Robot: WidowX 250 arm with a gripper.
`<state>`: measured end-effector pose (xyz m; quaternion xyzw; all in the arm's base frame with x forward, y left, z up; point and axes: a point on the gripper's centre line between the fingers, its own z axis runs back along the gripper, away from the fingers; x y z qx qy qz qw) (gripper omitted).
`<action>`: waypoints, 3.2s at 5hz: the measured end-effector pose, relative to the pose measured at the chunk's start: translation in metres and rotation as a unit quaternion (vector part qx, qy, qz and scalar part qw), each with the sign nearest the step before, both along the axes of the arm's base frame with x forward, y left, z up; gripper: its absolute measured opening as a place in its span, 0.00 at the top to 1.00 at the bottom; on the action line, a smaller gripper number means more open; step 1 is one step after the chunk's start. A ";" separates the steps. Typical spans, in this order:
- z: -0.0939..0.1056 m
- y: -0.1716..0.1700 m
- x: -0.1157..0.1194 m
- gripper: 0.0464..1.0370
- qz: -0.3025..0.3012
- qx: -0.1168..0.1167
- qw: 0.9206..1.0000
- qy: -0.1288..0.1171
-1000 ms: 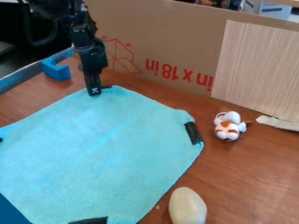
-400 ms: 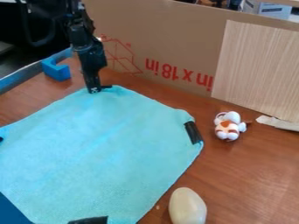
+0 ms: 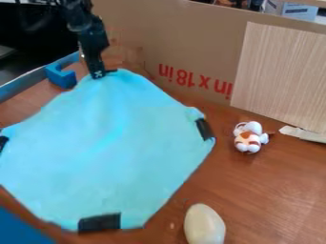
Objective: Fold the cloth from top left to bottom right
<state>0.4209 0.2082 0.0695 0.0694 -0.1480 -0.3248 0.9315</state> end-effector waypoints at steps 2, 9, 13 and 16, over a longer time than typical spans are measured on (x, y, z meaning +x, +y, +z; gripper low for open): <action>0.000 0.011 0.005 0.99 0.019 -0.002 1.000 -0.004; 0.014 -0.129 -0.116 0.99 -0.200 0.009 0.979 -0.034; 0.009 -0.178 -0.149 0.99 -0.195 0.057 0.979 -0.030; 0.002 -0.199 -0.165 0.56 -0.197 0.081 0.976 -0.032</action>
